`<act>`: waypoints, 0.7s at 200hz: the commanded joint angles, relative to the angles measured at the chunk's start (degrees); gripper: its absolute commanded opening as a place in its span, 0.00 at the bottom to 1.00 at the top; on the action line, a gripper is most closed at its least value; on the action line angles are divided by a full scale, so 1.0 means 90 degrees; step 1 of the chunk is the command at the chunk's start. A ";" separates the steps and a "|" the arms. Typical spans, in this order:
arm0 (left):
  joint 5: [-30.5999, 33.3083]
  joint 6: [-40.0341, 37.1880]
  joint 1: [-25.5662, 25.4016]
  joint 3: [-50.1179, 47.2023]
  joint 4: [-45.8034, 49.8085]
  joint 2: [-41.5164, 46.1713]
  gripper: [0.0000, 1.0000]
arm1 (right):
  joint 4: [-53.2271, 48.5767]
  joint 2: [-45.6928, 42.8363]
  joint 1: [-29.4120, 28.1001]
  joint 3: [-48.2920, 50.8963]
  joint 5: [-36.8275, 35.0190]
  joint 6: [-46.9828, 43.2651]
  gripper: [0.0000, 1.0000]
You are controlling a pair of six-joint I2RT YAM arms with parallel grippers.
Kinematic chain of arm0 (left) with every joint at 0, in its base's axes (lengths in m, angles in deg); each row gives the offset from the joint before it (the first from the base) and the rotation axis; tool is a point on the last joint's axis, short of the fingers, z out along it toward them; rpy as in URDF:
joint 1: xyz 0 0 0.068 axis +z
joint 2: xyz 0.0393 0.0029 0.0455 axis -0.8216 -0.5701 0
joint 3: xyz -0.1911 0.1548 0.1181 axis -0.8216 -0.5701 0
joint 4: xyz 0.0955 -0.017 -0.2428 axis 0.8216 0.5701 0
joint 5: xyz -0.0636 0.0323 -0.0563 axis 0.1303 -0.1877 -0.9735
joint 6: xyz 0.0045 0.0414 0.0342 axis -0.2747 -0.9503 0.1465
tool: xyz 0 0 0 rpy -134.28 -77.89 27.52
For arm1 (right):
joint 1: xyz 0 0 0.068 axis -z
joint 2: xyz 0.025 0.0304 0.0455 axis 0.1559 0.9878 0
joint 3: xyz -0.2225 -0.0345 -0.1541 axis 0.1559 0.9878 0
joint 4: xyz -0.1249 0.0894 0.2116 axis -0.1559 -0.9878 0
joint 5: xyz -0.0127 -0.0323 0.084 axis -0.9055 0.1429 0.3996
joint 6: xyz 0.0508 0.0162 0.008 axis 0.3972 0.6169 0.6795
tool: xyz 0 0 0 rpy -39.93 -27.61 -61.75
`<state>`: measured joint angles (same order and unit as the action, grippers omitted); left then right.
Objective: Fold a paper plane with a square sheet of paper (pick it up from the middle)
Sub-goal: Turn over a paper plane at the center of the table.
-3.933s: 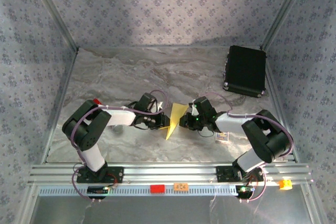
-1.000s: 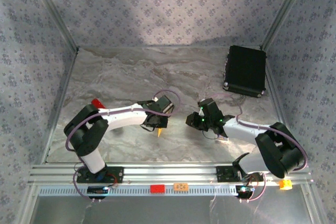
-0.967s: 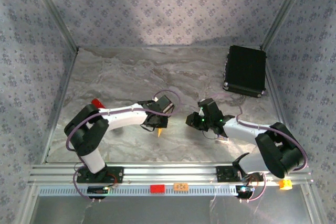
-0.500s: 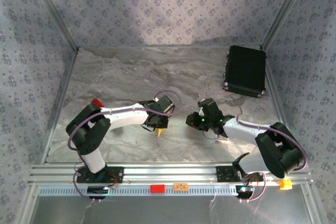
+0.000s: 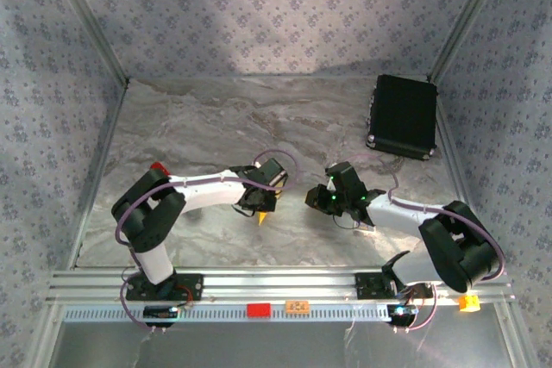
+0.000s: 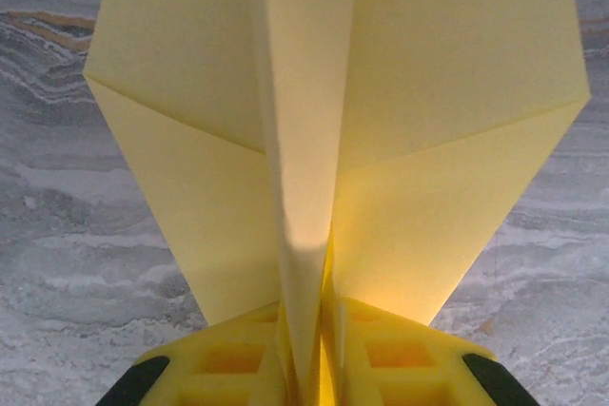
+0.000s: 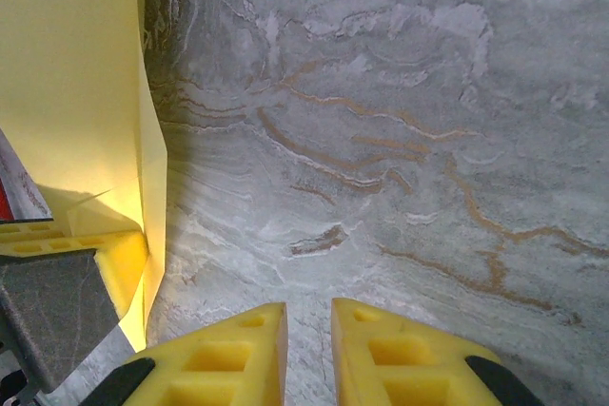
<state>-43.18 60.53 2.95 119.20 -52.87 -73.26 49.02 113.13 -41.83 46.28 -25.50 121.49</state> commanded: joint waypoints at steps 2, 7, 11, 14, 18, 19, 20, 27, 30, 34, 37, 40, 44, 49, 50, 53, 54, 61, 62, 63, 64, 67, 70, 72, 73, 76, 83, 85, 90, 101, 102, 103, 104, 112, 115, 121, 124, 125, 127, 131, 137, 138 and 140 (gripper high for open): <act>0.0018 0.0034 -0.0052 0.0032 0.0073 -0.0185 0.17 | 0.0032 0.0097 0.0023 0.0046 -0.0064 0.0083 0.22; 0.0020 0.0049 -0.0054 0.0021 0.0077 -0.0204 0.18 | 0.0039 0.0112 0.0021 0.0053 -0.0061 0.0081 0.22; 0.0025 0.0056 -0.0061 0.0012 0.0078 -0.0223 0.18 | 0.0047 0.0117 0.0020 0.0048 -0.0064 0.0084 0.22; 0.0029 0.0068 -0.0063 0.0011 0.0082 -0.0232 0.18 | 0.0046 0.0115 0.0027 0.0051 -0.0058 0.0089 0.22; 0.0046 0.0083 -0.0060 0.0002 0.0082 -0.0252 0.19 | 0.0046 0.0125 0.0028 0.0047 -0.0064 0.0088 0.22; 0.0048 0.0085 -0.0059 0.0001 0.0082 -0.0254 0.19 | 0.0046 0.0126 0.0028 0.0052 -0.0064 0.0092 0.22; 0.0048 0.0086 -0.0059 -0.0004 0.0087 -0.0259 0.19 | 0.0046 0.0122 0.0023 0.0049 -0.0065 0.0089 0.22; 0.0085 0.0116 -0.0064 0.0001 0.0109 -0.0281 0.20 | 0.0056 0.0127 0.0028 0.0046 -0.0064 0.0092 0.22; 0.0095 0.0134 -0.0075 -0.0003 0.0111 -0.0293 0.20 | 0.0059 0.0127 0.0023 0.0049 -0.0056 0.0092 0.22; 0.0114 0.0149 -0.0084 -0.0008 0.0116 -0.0311 0.21 | 0.0056 0.0127 0.0025 0.0046 -0.0058 0.0096 0.22; 0.0131 0.0162 -0.0079 0.0001 0.0124 -0.0321 0.21 | 0.0056 0.0132 0.0021 0.0046 -0.0061 0.0094 0.22; 0.0139 0.0188 -0.0078 0.0014 0.0144 -0.0329 0.22 | 0.0056 0.0133 0.0020 0.0046 -0.0059 0.0093 0.22; 0.0160 0.0220 -0.0088 0.0023 0.0156 -0.0350 0.23 | 0.0056 0.0126 0.0026 0.0051 -0.0069 0.0094 0.22; 0.0175 0.0250 -0.0098 0.0042 0.0177 -0.0369 0.24 | 0.0057 0.0127 0.0025 0.0049 -0.0072 0.0088 0.22; 0.0171 0.0251 -0.0098 0.0046 0.0178 -0.0376 0.24 | 0.0056 0.0132 0.0022 0.0048 -0.0068 0.0087 0.22; 0.0176 0.0279 -0.0105 0.0054 0.0180 -0.0389 0.24 | 0.0060 0.0127 0.0030 0.0054 -0.0068 0.0087 0.22; 0.0176 0.0286 -0.0106 0.0057 0.0180 -0.0390 0.24 | 0.0058 0.0122 0.0034 0.0050 -0.0071 0.0091 0.22; 0.0199 0.0329 -0.0126 0.0091 0.0203 -0.0420 0.24 | 0.0056 0.0122 0.0037 0.0049 -0.0069 0.0091 0.22; 0.0207 0.0335 -0.0131 0.0100 0.0211 -0.0426 0.24 | 0.0056 0.0120 0.0037 0.0052 -0.0067 0.0089 0.22; 0.0221 0.0348 -0.0134 0.0099 0.0220 -0.0428 0.24 | 0.0056 0.0124 0.0033 0.0049 -0.0071 0.0088 0.22; 0.0233 0.0359 -0.0136 0.0104 0.0229 -0.0430 0.24 | 0.0056 0.0121 0.0031 0.0053 -0.0073 0.0092 0.22; 0.0255 0.0389 -0.0147 0.0129 0.0247 -0.0447 0.24 | 0.0056 0.0126 0.0036 0.0047 -0.0073 0.0092 0.22; 0.0275 0.0405 -0.0155 0.0149 0.0265 -0.0464 0.25 | 0.0056 0.0127 0.0038 0.0054 -0.0073 0.0087 0.22; 0.0291 0.0418 -0.0168 0.0167 0.0279 -0.0473 0.25 | 0.0056 0.0127 0.0038 0.0055 -0.0077 0.0089 0.22; 0.0297 0.0423 -0.0172 0.0172 0.0283 -0.0477 0.25 | 0.0056 0.0127 0.0033 0.0056 -0.0075 0.0093 0.22; 0.0320 0.0445 -0.0180 0.0193 0.0308 -0.0495 0.26 | 0.0056 0.0127 0.0037 0.0056 -0.0076 0.0094 0.22; 0.0389 0.0537 -0.0204 0.0250 0.0367 -0.0527 0.29 | 0.0048 0.0127 0.0033 0.0056 -0.0076 0.0087 0.22; 0.0398 0.0556 -0.0210 0.0261 0.0378 -0.0543 0.29 | 0.0047 0.0122 0.0042 0.0056 -0.0075 0.0091 0.22; 0.0413 0.0597 -0.0222 0.0302 0.0391 -0.0572 0.30 | 0.0046 0.0127 0.0047 0.0056 -0.0074 0.0087 0.22; 0.0436 0.0656 -0.0261 0.0371 0.0418 -0.0623 0.30 | 0.0054 0.0126 0.0057 0.0056 -0.0081 0.0082 0.23; 0.0443 0.0659 -0.0263 0.0391 0.0416 -0.0630 0.31 | 0.0050 0.0127 0.0057 0.0056 -0.0078 0.0079 0.23; 0.0451 0.0671 -0.0268 0.0396 0.0420 -0.0633 0.31 | 0.0048 0.0122 0.0057 0.0056 -0.0076 0.0083 0.23; 0.0455 0.0677 -0.0271 0.0404 0.0427 -0.0639 0.31 | 0.0047 0.0120 0.0058 0.0056 -0.0080 0.0080 0.22; 0.0508 0.0723 -0.0308 0.0456 0.0459 -0.0665 0.33 | 0.0037 0.0112 0.0057 0.0066 -0.0082 0.0086 0.23; 0.0517 0.0735 -0.0320 0.0469 0.0470 -0.0679 0.33 | 0.0037 0.0107 0.0061 0.0066 -0.0077 0.0083 0.23; 0.0553 0.0757 -0.0337 0.0519 0.0484 -0.0708 0.34 | 0.0037 0.0098 0.0064 0.0073 -0.0093 0.0078 0.23; 0.0559 0.0776 -0.0344 0.0534 0.0513 -0.0721 0.34 | 0.0037 0.0083 0.0064 0.0075 -0.0086 0.0080 0.23; 0.0563 0.0778 -0.0343 0.0536 0.0523 -0.0722 0.34 | 0.0037 0.0086 0.0071 0.0075 -0.0090 0.0079 0.23; 0.0571 0.0784 -0.0342 0.0550 0.0529 -0.0731 0.34 | 0.0032 0.0083 0.0071 0.0076 -0.0088 0.0080 0.22; 0.0598 0.0807 -0.0351 0.0566 0.0558 -0.0748 0.34 | 0.0033 0.0071 0.0073 0.0088 -0.0092 0.0079 0.23; 0.0629 0.0859 -0.0357 0.0604 0.0605 -0.0775 0.34 | 0.0027 0.0063 0.0083 0.0094 -0.0094 0.0080 0.23; 0.0642 0.0863 -0.0359 0.0605 0.0607 -0.0779 0.34 | 0.0032 0.0056 0.0085 0.0099 -0.0094 0.0083 0.23; 0.0649 0.0874 -0.0354 0.0618 0.0634 -0.0787 0.34 | 0.0033 0.0051 0.0086 0.0096 -0.0101 0.0081 0.23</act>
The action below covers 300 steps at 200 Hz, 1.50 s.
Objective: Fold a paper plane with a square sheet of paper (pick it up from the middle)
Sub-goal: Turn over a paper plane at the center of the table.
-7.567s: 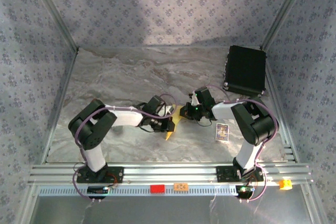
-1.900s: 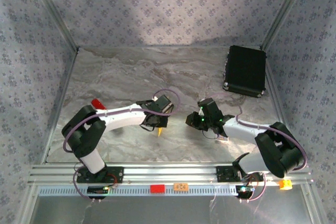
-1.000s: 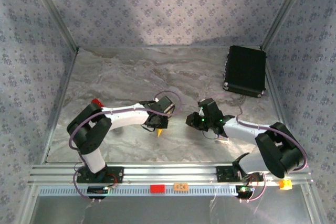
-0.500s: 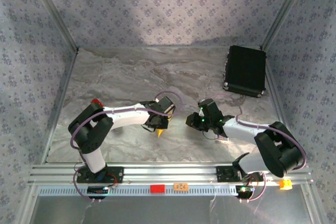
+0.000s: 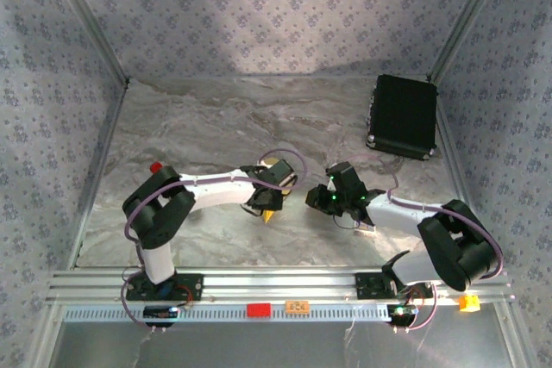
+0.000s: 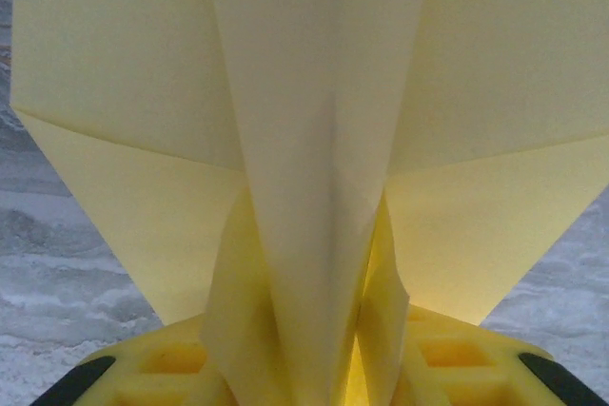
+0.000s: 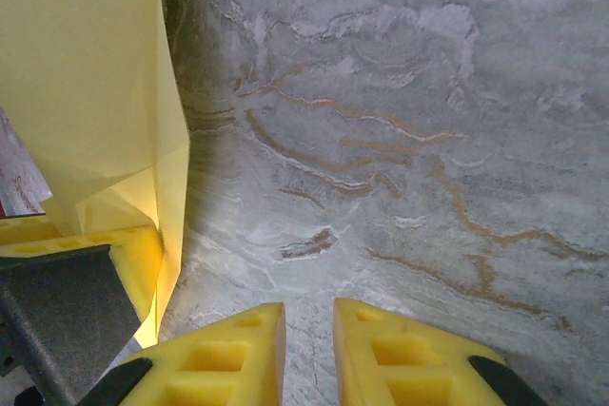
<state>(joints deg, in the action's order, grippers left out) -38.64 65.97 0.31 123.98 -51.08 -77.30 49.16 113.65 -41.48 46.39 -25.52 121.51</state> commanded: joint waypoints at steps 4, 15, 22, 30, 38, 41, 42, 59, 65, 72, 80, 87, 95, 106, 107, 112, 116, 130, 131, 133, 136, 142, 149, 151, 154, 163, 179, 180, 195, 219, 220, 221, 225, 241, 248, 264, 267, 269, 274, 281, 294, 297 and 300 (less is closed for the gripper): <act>0.0166 0.0308 -0.0058 0.0111 0.0479 -0.0351 0.34 | 0.0013 -0.0018 0.0053 0.0083 -0.0094 0.0076 0.23; 0.0208 0.0380 -0.0058 0.0160 0.0540 -0.0372 0.34 | -0.0006 -0.0054 0.0061 0.0093 -0.0109 0.0068 0.23; 0.0245 0.0457 -0.0058 0.0181 0.0579 -0.0372 0.35 | -0.0021 -0.0071 0.0076 0.0093 -0.0104 0.0066 0.23; 0.0237 0.0501 -0.0059 0.0172 0.0543 -0.0363 0.35 | -0.0034 -0.0085 0.0078 0.0093 -0.0106 0.0065 0.23; 0.0194 0.0521 -0.0058 0.0187 0.0504 -0.0346 0.35 | -0.0057 -0.0104 0.0097 0.0093 -0.0096 0.0062 0.23; 0.0181 0.0531 -0.0063 0.0194 0.0496 -0.0352 0.35 | -0.0064 -0.0117 0.0102 0.0093 -0.0091 0.0057 0.23; 0.0185 0.0534 -0.0060 0.0198 0.0497 -0.0352 0.35 | -0.0065 -0.0122 0.0104 0.0093 -0.0091 0.0051 0.23; 0.0141 0.0589 -0.0065 0.0295 0.0517 -0.0360 0.35 | -0.0111 -0.0210 0.0108 0.0112 -0.0113 0.0046 0.23; 0.0141 0.0612 -0.0058 0.0333 0.0540 -0.0363 0.35 | -0.0115 -0.0237 0.0125 0.0126 -0.0111 0.0044 0.23; 0.0149 0.0623 -0.0058 0.0361 0.0558 -0.0353 0.35 | -0.0134 -0.0266 0.0137 0.0136 -0.0126 0.0041 0.24; 0.0141 0.0651 -0.0058 0.0392 0.0590 -0.0339 0.35 | -0.0168 -0.0298 0.0145 0.0132 -0.0138 0.0035 0.24; 0.0136 0.0673 -0.0058 0.0409 0.0597 -0.0315 0.35 | -0.0190 -0.0326 0.0161 0.0132 -0.0128 0.0024 0.23; 0.0111 0.0693 -0.0058 0.0421 0.0591 -0.0281 0.35 | -0.0220 -0.0364 0.0176 0.0123 -0.0122 0.0011 0.24; 0.0087 0.0713 -0.0058 0.0426 0.0570 -0.0224 0.35 | -0.0253 -0.0429 0.0191 0.0116 -0.0140 -0.0010 0.24; 0.0089 0.0717 -0.0058 0.0426 0.0569 -0.0220 0.35 | -0.0262 -0.0434 0.0197 0.0119 -0.0145 -0.0017 0.24; 0.0083 0.0722 -0.0063 0.0419 0.0568 -0.0185 0.35 | -0.0288 -0.0465 0.0203 0.0105 -0.0149 -0.0025 0.24; 0.0067 0.0716 -0.0067 0.0414 0.0545 -0.0157 0.36 | -0.0321 -0.0486 0.0207 0.0095 -0.0171 -0.0043 0.24; 0.0052 0.0684 -0.0068 0.0433 0.0539 -0.0076 0.38 | -0.0424 -0.0550 0.0225 0.0055 -0.0218 -0.0086 0.24; 0.0052 0.0684 -0.0068 0.0435 0.0543 -0.0073 0.38 | -0.0430 -0.0553 0.0224 0.0050 -0.0218 -0.0084 0.24; 0.0054 0.0683 -0.0068 0.0433 0.0554 -0.0066 0.38 | -0.0443 -0.0558 0.0226 0.0048 -0.0231 -0.0092 0.24; 0.0063 0.0683 -0.0068 0.0437 0.0554 -0.0048 0.38 | -0.0458 -0.0563 0.0231 0.0042 -0.0227 -0.0100 0.24; 0.0085 0.0683 -0.0068 0.0461 0.0583 -0.0018 0.38 | -0.0480 -0.0566 0.0249 0.0016 -0.0225 -0.0111 0.24; 0.0106 0.0700 -0.0069 0.0456 0.0596 0.0012 0.38 | -0.0501 -0.0575 0.0258 0.0006 -0.0217 -0.0131 0.24; 0.0119 0.0707 -0.0070 0.0456 0.0608 0.0024 0.38 | -0.0504 -0.0575 0.0262 -0.0002 -0.0218 -0.0131 0.24; 0.0121 0.0719 -0.0073 0.0455 0.0620 0.0041 0.38 | -0.0519 -0.0586 0.0263 -0.0012 -0.0204 -0.0142 0.24; 0.0141 0.0737 -0.0069 0.0440 0.0635 0.0083 0.38 | -0.0535 -0.0595 0.0284 -0.0024 -0.0205 -0.0152 0.24; 0.0175 0.0752 -0.0077 0.0457 0.0691 0.0187 0.38 | -0.0564 -0.0622 0.0293 -0.0030 -0.0205 -0.0164 0.24; 0.0177 0.0752 -0.0077 0.0456 0.0697 0.0187 0.38 | -0.0564 -0.0623 0.0293 -0.0032 -0.0202 -0.0162 0.24; 0.0221 0.0737 -0.0077 0.0458 0.0723 0.0303 0.38 | -0.0593 -0.0672 0.0312 -0.0034 -0.0224 -0.0156 0.24; 0.0276 0.0730 -0.0077 0.0458 0.0758 0.0451 0.39 | -0.0663 -0.0758 0.0350 -0.0052 -0.0238 -0.0185 0.24; 0.0276 0.0731 -0.0077 0.0462 0.0760 0.0454 0.39 | -0.0672 -0.0759 0.0351 -0.0048 -0.0238 -0.0192 0.24; 0.0281 0.0732 -0.0077 0.0459 0.0761 0.0461 0.39 | -0.0677 -0.0760 0.0356 -0.0056 -0.0243 -0.0196 0.24; 0.0285 0.0732 -0.0077 0.0453 0.0771 0.0476 0.39 | -0.0685 -0.0782 0.0360 -0.0061 -0.0238 -0.0222 0.24; 0.0296 0.0747 -0.0087 0.0426 0.0796 0.0576 0.39 | -0.0784 -0.0917 0.0389 -0.0075 -0.0296 -0.0322 0.25; 0.0328 0.0760 -0.0087 0.0402 0.0799 0.0634 0.39 | -0.0870 -0.1026 0.0408 -0.0098 -0.0345 -0.0394 0.25; 0.0453 0.0742 -0.0107 0.0330 0.0756 0.0841 0.39 | -0.1185 -0.1337 0.0462 -0.0163 -0.0581 -0.0569 0.26; 0.0490 0.0733 -0.0113 0.0303 0.0746 0.0882 0.39 | -0.1269 -0.1406 0.0481 -0.0186 -0.0650 -0.0607 0.26; 0.0508 0.0725 -0.0116 0.0290 0.0731 0.0918 0.39 | -0.1326 -0.1450 0.0491 -0.0206 -0.0690 -0.0633 0.26; 0.0583 0.0713 -0.0121 0.0259 0.0715 0.1003 0.39 | -0.1474 -0.1569 0.0518 -0.0249 -0.0794 -0.0695 0.27; 0.0688 0.0674 -0.0112 0.0192 0.0679 0.1129 0.40 | -0.1672 -0.1739 0.0561 -0.0315 -0.0949 -0.0819 0.28; 0.0930 0.0573 -0.0107 0.0076 0.0645 0.1387 0.42 | -0.2093 -0.2058 0.0660 -0.0454 -0.1308 -0.1030 0.30; 0.1008 0.0542 -0.0107 0.0055 0.0634 0.1442 0.42 | -0.2193 -0.2149 0.0690 -0.0499 -0.1409 -0.1078 0.32; 0.1061 0.0513 -0.0102 0.0034 0.0620 0.1504 0.43 | -0.2281 -0.2231 0.0707 -0.0532 -0.1514 -0.1118 0.35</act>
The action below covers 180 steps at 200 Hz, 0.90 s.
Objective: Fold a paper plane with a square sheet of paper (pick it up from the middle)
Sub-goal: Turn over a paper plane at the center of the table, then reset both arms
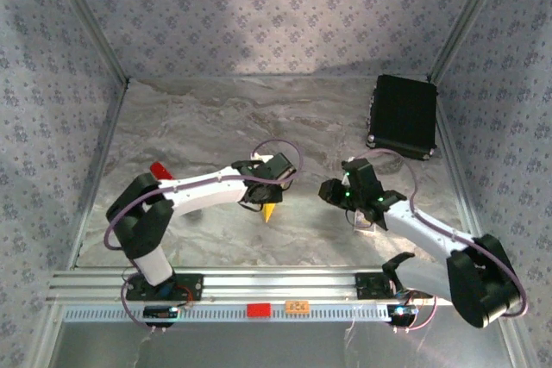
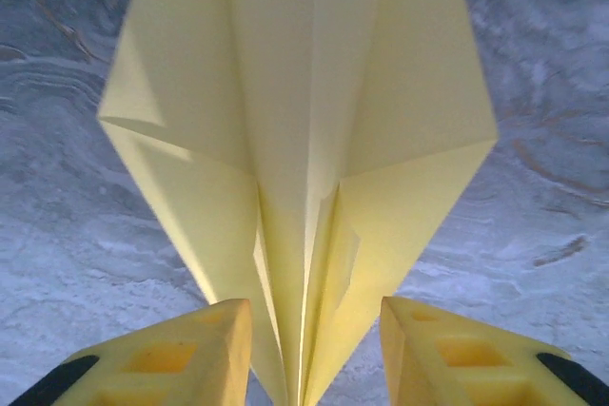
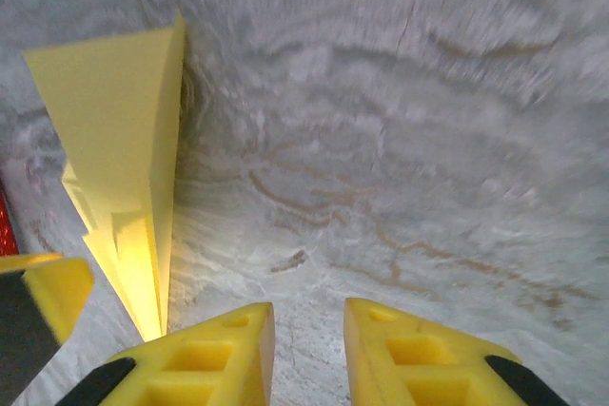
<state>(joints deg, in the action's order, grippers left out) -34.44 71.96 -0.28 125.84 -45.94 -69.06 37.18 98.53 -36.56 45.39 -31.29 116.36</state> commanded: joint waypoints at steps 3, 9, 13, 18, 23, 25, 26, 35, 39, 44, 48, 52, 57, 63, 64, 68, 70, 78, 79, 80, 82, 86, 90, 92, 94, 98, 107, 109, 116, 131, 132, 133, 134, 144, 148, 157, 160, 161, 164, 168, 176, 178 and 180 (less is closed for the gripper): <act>0.0654 -0.0181 -0.0027 -0.0194 0.0046 0.0645 0.43 | -0.1032 -0.0634 0.0177 -0.0458 -0.0975 -0.0596 0.37; 0.0774 -0.0256 -0.0013 -0.0246 0.0026 0.0763 0.44 | -0.1184 -0.0782 0.0233 -0.0527 -0.1147 -0.0694 0.42; 0.0852 -0.0300 0.0002 -0.0275 0.0006 0.0832 0.44 | -0.1273 -0.0883 0.0271 -0.0568 -0.1264 -0.0765 0.45; 0.0935 -0.0347 0.0030 -0.0328 -0.0016 0.0919 0.45 | -0.1376 -0.1020 0.0308 -0.0626 -0.1446 -0.0843 0.49; 0.1004 -0.0413 0.0065 -0.0378 -0.0044 0.1004 0.45 | -0.1443 -0.1153 0.0357 -0.0660 -0.1616 -0.0856 0.53; 0.1029 -0.0444 0.0078 -0.0399 -0.0043 0.1038 0.45 | -0.1458 -0.1202 0.0372 -0.0676 -0.1684 -0.0844 0.54; 0.1045 -0.0457 0.0087 -0.0402 -0.0048 0.1047 0.45 | -0.1469 -0.1230 0.0376 -0.0685 -0.1710 -0.0841 0.55; 0.1151 -0.0560 0.0164 -0.0456 -0.0062 0.1201 0.46 | -0.1616 -0.1443 0.0455 -0.0735 -0.1986 -0.0785 0.61; 0.1201 -0.0616 0.0196 -0.0487 -0.0064 0.1279 0.47 | -0.1667 -0.1538 0.0492 -0.0757 -0.2119 -0.0836 0.64; 0.1271 -0.0661 0.0226 -0.0538 -0.0063 0.1377 0.49 | -0.1723 -0.1639 0.0554 -0.0784 -0.2265 -0.0858 0.67; 0.1316 -0.0715 0.0266 -0.0584 -0.0072 0.1427 0.50 | -0.1735 -0.1715 0.0595 -0.0807 -0.2421 -0.0857 0.69; 0.1359 -0.0737 0.0309 -0.0631 -0.0086 0.1515 0.52 | -0.1742 -0.1784 0.0642 -0.0811 -0.2594 -0.1088 0.71; 0.1396 -0.0807 0.0352 -0.0704 -0.0115 0.1617 0.54 | -0.1744 -0.1853 0.0706 -0.0836 -0.2739 -0.1199 0.73; 0.1421 -0.0872 0.0424 -0.0816 -0.0177 0.1757 0.57 | -0.1738 -0.1931 0.0785 -0.0862 -0.2930 -0.1316 0.75; 0.1431 -0.0881 0.0436 -0.0830 -0.0188 0.1782 0.58 | -0.1735 -0.1936 0.0793 -0.0861 -0.2958 -0.1340 0.76; 0.1456 -0.0909 0.0472 -0.0899 -0.0218 0.1873 0.60 | -0.1710 -0.1966 0.0866 -0.0878 -0.3060 -0.1436 0.76; 0.1464 -0.0919 0.0505 -0.0941 -0.0233 0.1900 0.61 | -0.1700 -0.1975 0.0893 -0.0884 -0.3114 -0.1480 0.77; 0.1507 -0.0970 0.0621 -0.1092 -0.0293 0.2104 0.65 | -0.1607 -0.2000 0.1003 -0.0875 -0.3406 -0.1662 0.77; 0.1503 -0.0974 0.0637 -0.1110 -0.0300 0.2127 0.65 | -0.1592 -0.2000 0.1014 -0.0863 -0.3445 -0.1689 0.77; 0.1506 -0.0981 0.0659 -0.1129 -0.0303 0.2148 0.66 | -0.1580 -0.2005 0.1019 -0.0861 -0.3484 -0.1712 0.78; 0.1501 -0.1006 0.0698 -0.1167 -0.0323 0.2193 0.67 | -0.1553 -0.1999 0.1050 -0.0848 -0.3542 -0.1766 0.78; 0.1501 -0.1044 0.0764 -0.1219 -0.0345 0.2285 0.68 | -0.1470 -0.1995 0.1093 -0.0811 -0.3682 -0.1874 0.78; 0.1508 -0.1073 0.0840 -0.1298 -0.0361 0.2355 0.70 | -0.1391 -0.1977 0.1145 -0.0765 -0.3804 -0.1981 0.78; 0.1517 -0.1090 0.0875 -0.1322 -0.0364 0.2406 0.71 | -0.1340 -0.1968 0.1167 -0.0736 -0.3864 -0.2031 0.78; 0.1514 -0.1109 0.0906 -0.1347 -0.0365 0.2450 0.71 | -0.1293 -0.1958 0.1190 -0.0707 -0.3908 -0.2080 0.78; 0.1532 -0.1145 0.0992 -0.1401 -0.0373 0.2533 0.73 | -0.1183 -0.1947 0.1245 -0.0654 -0.4039 -0.2181 0.78; 0.1553 -0.1247 0.1156 -0.1520 -0.0418 0.2692 0.76 | -0.0883 -0.1900 0.1345 -0.0502 -0.4209 -0.2442 0.78; 0.1567 -0.1275 0.1191 -0.1539 -0.0415 0.2732 0.76 | -0.0798 -0.1878 0.1369 -0.0470 -0.4236 -0.2510 0.78; 0.1609 -0.1344 0.1320 -0.1609 -0.0432 0.2836 0.79 | -0.0505 -0.1828 0.1433 -0.0321 -0.4328 -0.2730 0.78; 0.1663 -0.1597 0.1607 -0.1745 -0.0579 0.3032 0.90 | 0.0244 -0.1607 0.1575 0.0014 -0.4389 -0.3266 0.78; 0.1659 -0.1625 0.1628 -0.1754 -0.0589 0.3040 0.90 | 0.0291 -0.1589 0.1593 0.0031 -0.4390 -0.3302 0.78; 0.1653 -0.1638 0.1653 -0.1758 -0.0604 0.3049 0.90 | 0.0338 -0.1570 0.1607 0.0044 -0.4386 -0.3334 0.78; 0.1645 -0.1665 0.1680 -0.1765 -0.0621 0.3058 0.91 | 0.0362 -0.1551 0.1619 0.0051 -0.4379 -0.3365 0.78; 0.1555 -0.1912 0.1919 -0.1772 -0.0716 0.3129 0.97 | 0.0640 -0.1319 0.1754 0.0128 -0.4253 -0.3637 0.79; 0.1532 -0.2010 0.2020 -0.1752 -0.0733 0.3135 0.99 | 0.0697 -0.1218 0.1818 0.0126 -0.4162 -0.3701 0.79; 0.1537 -0.2223 0.2248 -0.1699 -0.0778 0.3150 1.00 | 0.0858 -0.0936 0.1992 0.0141 -0.4049 -0.3824 0.80; 0.1561 -0.2294 0.2341 -0.1688 -0.0796 0.3146 1.00 | 0.0908 -0.0833 0.2049 0.0128 -0.4038 -0.3850 0.80; 0.1564 -0.2315 0.2371 -0.1676 -0.0805 0.3141 1.00 | 0.0920 -0.0797 0.2060 0.0127 -0.4034 -0.3852 0.80; 0.1568 -0.2361 0.2458 -0.1659 -0.0815 0.3141 1.00 | 0.0978 -0.0706 0.2131 0.0128 -0.4010 -0.3868 0.80; 0.1561 -0.2411 0.2589 -0.1616 -0.0825 0.3128 1.00 | 0.1067 -0.0543 0.2203 0.0126 -0.3965 -0.3899 0.80; 0.1567 -0.2507 0.2862 -0.1569 -0.0864 0.3101 1.00 | 0.1254 -0.0282 0.2356 0.0112 -0.3875 -0.3951 0.80; 0.1568 -0.2528 0.2928 -0.1551 -0.0883 0.3093 1.00 | 0.1274 -0.0231 0.2388 0.0103 -0.3823 -0.3959 0.80; 0.1568 -0.2545 0.2994 -0.1549 -0.0910 0.3089 1.00 | 0.1299 -0.0179 0.2423 0.0094 -0.3764 -0.3966 0.80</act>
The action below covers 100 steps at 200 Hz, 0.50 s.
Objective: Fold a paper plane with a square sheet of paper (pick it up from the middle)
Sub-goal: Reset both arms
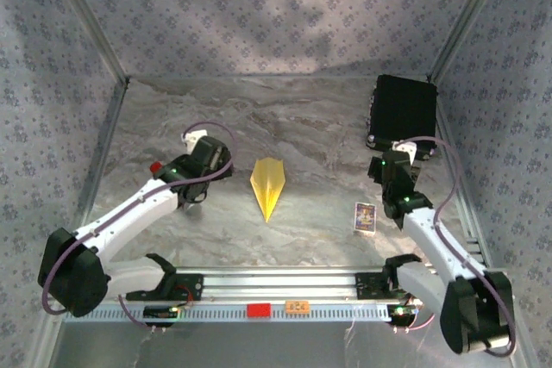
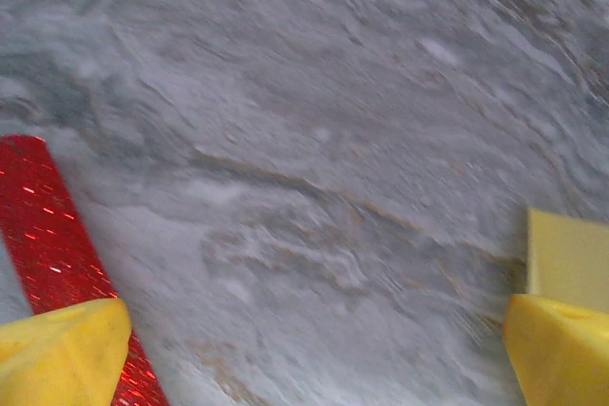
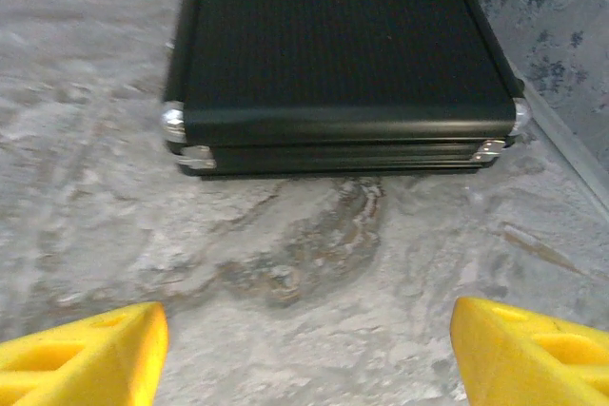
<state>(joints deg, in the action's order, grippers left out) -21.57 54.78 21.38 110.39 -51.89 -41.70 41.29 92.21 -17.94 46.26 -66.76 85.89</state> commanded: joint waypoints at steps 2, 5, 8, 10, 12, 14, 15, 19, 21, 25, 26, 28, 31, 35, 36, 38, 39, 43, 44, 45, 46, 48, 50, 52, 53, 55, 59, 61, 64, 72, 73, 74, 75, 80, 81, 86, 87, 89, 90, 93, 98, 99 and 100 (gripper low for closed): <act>0.0145 -0.0672 0.0647 0.0169 -0.0288 0.0047 1.00 | 0.0871 0.0573 0.0382 -0.0008 0.0237 -0.0590 0.80; 0.0147 -0.0720 0.0728 0.0169 -0.0341 0.0043 1.00 | 0.0924 0.0629 0.0415 -0.0019 0.0330 -0.0603 0.80; 0.0147 -0.0780 0.0808 0.0161 -0.0392 0.0045 1.00 | 0.0993 0.0710 0.0455 -0.0017 0.0400 -0.0606 0.80; 0.0150 -0.0818 0.0856 0.0152 -0.0443 0.0036 1.00 | 0.1094 0.0734 0.0466 -0.0012 0.0490 -0.0611 0.80; 0.0168 -0.0849 0.0900 0.0143 -0.0473 0.0032 1.00 | 0.1183 0.0794 0.0491 0.0002 0.0547 -0.0627 0.80; 0.0179 -0.0882 0.0940 0.0136 -0.0514 0.0028 1.00 | 0.1283 0.0846 0.0516 0.0020 0.0605 -0.0640 0.80; 0.0188 -0.0889 0.0960 0.0133 -0.0534 0.0028 1.00 | 0.1344 0.0867 0.0522 0.0034 0.0634 -0.0648 0.80; 0.0247 -0.0934 0.1038 0.0121 -0.0582 0.0032 1.00 | 0.1609 0.0968 0.0549 0.0091 0.0726 -0.0696 0.80; 0.0268 -0.0957 0.1075 0.0111 -0.0612 0.0028 1.00 | 0.1746 0.1019 0.0560 0.0128 0.0767 -0.0729 0.80; 0.0304 -0.1023 0.1154 0.0078 -0.0692 0.0027 1.00 | 0.2035 0.1133 0.0577 0.0205 0.0857 -0.0792 0.80; 0.0324 -0.1042 0.1164 0.0070 -0.0716 0.0037 1.00 | 0.2105 0.1148 0.0577 0.0215 0.0877 -0.0833 0.80; 0.0338 -0.1071 0.1197 0.0049 -0.0766 0.0039 1.00 | 0.2236 0.1210 0.0579 0.0249 0.0907 -0.0856 0.80; 0.0347 -0.1145 0.1239 0.0004 -0.0861 0.0041 1.00 | 0.2426 0.1329 0.0589 0.0289 0.0924 -0.0896 0.80; 0.0343 -0.1229 0.1299 -0.0065 -0.0978 0.0047 1.00 | 0.2656 0.1460 0.0595 0.0332 0.0959 -0.0944 0.80; 0.0343 -0.1243 0.1310 -0.0080 -0.1010 0.0047 1.00 | 0.2719 0.1492 0.0591 0.0342 0.0982 -0.0956 0.80; 0.0338 -0.1268 0.1343 -0.0110 -0.1064 0.0054 1.00 | 0.2839 0.1552 0.0595 0.0364 0.1031 -0.1003 0.80; 0.0335 -0.1287 0.1362 -0.0127 -0.1087 0.0055 1.00 | 0.2903 0.1582 0.0596 0.0372 0.1072 -0.1034 0.80; 0.0311 -0.1338 0.1421 -0.0179 -0.1178 0.0048 1.00 | 0.3157 0.1681 0.0596 0.0411 0.1204 -0.1155 0.80; 0.0297 -0.1376 0.1440 -0.0195 -0.1203 0.0047 1.00 | 0.3223 0.1710 0.0597 0.0435 0.1266 -0.1168 0.80; 0.0291 -0.1414 0.1454 -0.0213 -0.1235 0.0047 1.00 | 0.3295 0.1734 0.0592 0.0457 0.1311 -0.1195 0.80; 0.0283 -0.1458 0.1466 -0.0237 -0.1276 0.0052 1.00 | 0.3365 0.1756 0.0589 0.0477 0.1358 -0.1223 0.80; 0.0259 -0.1534 0.1494 -0.0272 -0.1340 0.0050 1.00 | 0.3516 0.1804 0.0582 0.0510 0.1430 -0.1275 0.80; 0.0241 -0.1609 0.1516 -0.0307 -0.1427 0.0047 1.00 | 0.3670 0.1840 0.0586 0.0552 0.1485 -0.1323 0.80; 0.0232 -0.1687 0.1534 -0.0365 -0.1517 0.0047 1.00 | 0.3821 0.1886 0.0582 0.0585 0.1554 -0.1366 0.79; 0.0229 -0.1726 0.1545 -0.0386 -0.1563 0.0047 1.00 | 0.3897 0.1910 0.0579 0.0595 0.1592 -0.1391 0.79; 0.0217 -0.1811 0.1558 -0.0433 -0.1654 0.0044 1.00 | 0.4007 0.1952 0.0573 0.0634 0.1679 -0.1459 0.79; 0.0208 -0.1967 0.1595 -0.0523 -0.1827 0.0046 1.00 | 0.4025 0.2027 0.0574 0.0625 0.1857 -0.1624 0.79; 0.0202 -0.2028 0.1615 -0.0563 -0.1903 0.0039 1.00 | 0.4003 0.2060 0.0569 0.0603 0.1928 -0.1688 0.79; 0.0192 -0.2157 0.1644 -0.0624 -0.1996 0.0039 1.00 | 0.3964 0.2110 0.0556 0.0549 0.1970 -0.1764 0.79; 0.0237 -0.2379 0.1726 -0.0745 -0.2222 0.0038 1.00 | 0.3921 0.2229 0.0534 0.0440 0.1921 -0.1871 0.78; 0.0241 -0.2389 0.1739 -0.0752 -0.2243 0.0042 1.00 | 0.3927 0.2242 0.0536 0.0435 0.1927 -0.1893 0.78; 0.0248 -0.2409 0.1750 -0.0770 -0.2268 0.0044 1.00 | 0.3930 0.2249 0.0537 0.0427 0.1930 -0.1913 0.78; 0.0256 -0.2424 0.1765 -0.0784 -0.2290 0.0045 1.00 | 0.3942 0.2262 0.0533 0.0428 0.1941 -0.1938 0.78; 0.0215 -0.2482 0.1850 -0.0849 -0.2393 0.0060 1.00 | 0.4104 0.2299 0.0535 0.0471 0.2015 -0.2068 0.78; 0.0196 -0.2499 0.1864 -0.0867 -0.2401 0.0058 1.00 | 0.4150 0.2307 0.0532 0.0484 0.2028 -0.2089 0.78; 0.0102 -0.2551 0.1957 -0.0931 -0.2517 0.0070 1.00 | 0.4370 0.2314 0.0538 0.0581 0.2064 -0.2216 0.78; 0.0085 -0.2558 0.1976 -0.0947 -0.2541 0.0068 1.00 | 0.4416 0.2310 0.0538 0.0598 0.2076 -0.2236 0.78; 0.0042 -0.2571 0.2008 -0.0977 -0.2582 0.0074 1.00 | 0.4508 0.2306 0.0545 0.0647 0.2093 -0.2256 0.78; 0.0026 -0.2573 0.2026 -0.0990 -0.2603 0.0075 1.00 | 0.4563 0.2306 0.0546 0.0670 0.2101 -0.2261 0.79; -0.0004 -0.2584 0.2070 -0.1029 -0.2666 0.0081 1.00 | 0.4748 0.2316 0.0567 0.0761 0.2146 -0.2281 0.79; -0.0079 -0.2599 0.2134 -0.1097 -0.2787 0.0090 1.00 | 0.5030 0.2361 0.0616 0.0903 0.2241 -0.2273 0.79; -0.0088 -0.2602 0.2148 -0.1108 -0.2808 0.0088 1.00 | 0.5092 0.2367 0.0626 0.0930 0.2258 -0.2275 0.79; -0.0102 -0.2608 0.2155 -0.1124 -0.2834 0.0087 1.00 | 0.5152 0.2380 0.0631 0.0953 0.2276 -0.2275 0.79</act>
<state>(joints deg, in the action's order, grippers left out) -20.72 36.72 38.14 102.37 -69.09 -41.72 73.74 113.02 -12.96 51.44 -51.09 70.83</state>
